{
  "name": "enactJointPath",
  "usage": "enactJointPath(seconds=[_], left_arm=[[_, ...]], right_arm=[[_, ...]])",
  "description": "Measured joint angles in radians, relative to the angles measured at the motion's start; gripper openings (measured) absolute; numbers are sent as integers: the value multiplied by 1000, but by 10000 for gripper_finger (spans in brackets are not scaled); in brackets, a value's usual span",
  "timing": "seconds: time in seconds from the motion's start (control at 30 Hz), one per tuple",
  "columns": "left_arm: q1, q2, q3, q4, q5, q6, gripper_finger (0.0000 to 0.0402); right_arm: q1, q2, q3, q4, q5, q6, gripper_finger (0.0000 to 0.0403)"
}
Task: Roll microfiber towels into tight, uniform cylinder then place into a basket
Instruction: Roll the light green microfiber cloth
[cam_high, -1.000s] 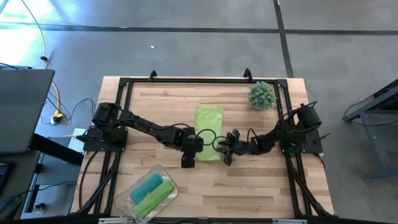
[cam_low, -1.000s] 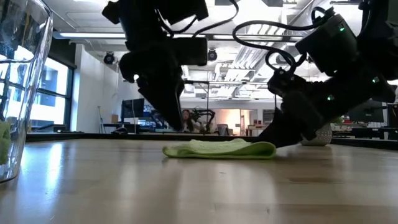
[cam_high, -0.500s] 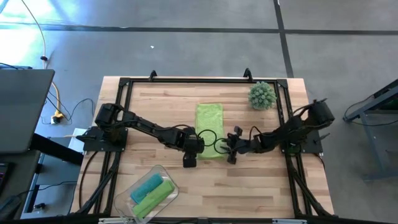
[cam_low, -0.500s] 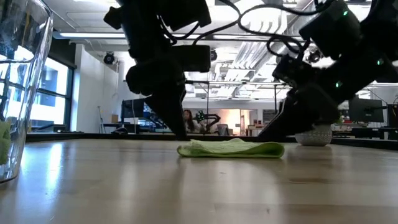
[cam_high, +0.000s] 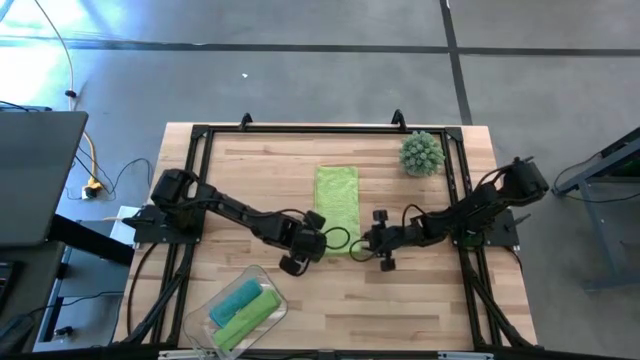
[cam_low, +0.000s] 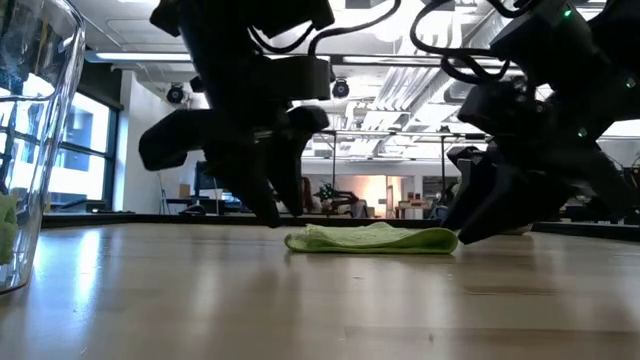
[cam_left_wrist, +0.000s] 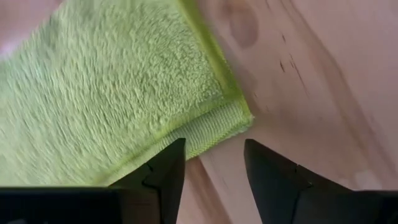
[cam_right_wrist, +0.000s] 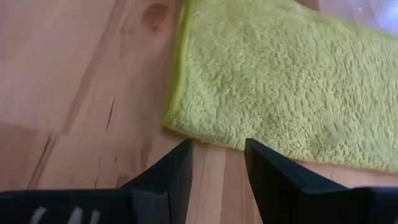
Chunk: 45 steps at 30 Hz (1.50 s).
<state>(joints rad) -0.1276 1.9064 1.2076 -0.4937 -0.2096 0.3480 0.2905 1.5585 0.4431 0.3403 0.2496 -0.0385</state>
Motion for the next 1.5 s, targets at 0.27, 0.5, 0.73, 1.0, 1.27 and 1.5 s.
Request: enactJointPath(seconds=[0.27, 0.5, 0.73, 1.0, 1.27, 1.5], left_arm=[[-4, 49, 0, 47, -41, 292, 166], [-15, 99, 4, 138, -134, 412, 164], [-16, 101, 3, 160, -70, 423, 163], [-53, 98, -1, 161, -270, 347, 163], [-87, 110, -2, 187, -272, 442, 163], [-80, 107, 0, 183, -157, 323, 161]], right_arm=[[0, 0, 0, 0, -22, -196, 138], [0, 0, 1, 16, -42, -264, 138], [0, 0, 1, 18, -77, -278, 138], [0, 3, 1, 18, -95, -208, 138], [0, 89, 4, 103, -101, -204, 138], [3, 114, 3, 156, -63, -142, 128]])
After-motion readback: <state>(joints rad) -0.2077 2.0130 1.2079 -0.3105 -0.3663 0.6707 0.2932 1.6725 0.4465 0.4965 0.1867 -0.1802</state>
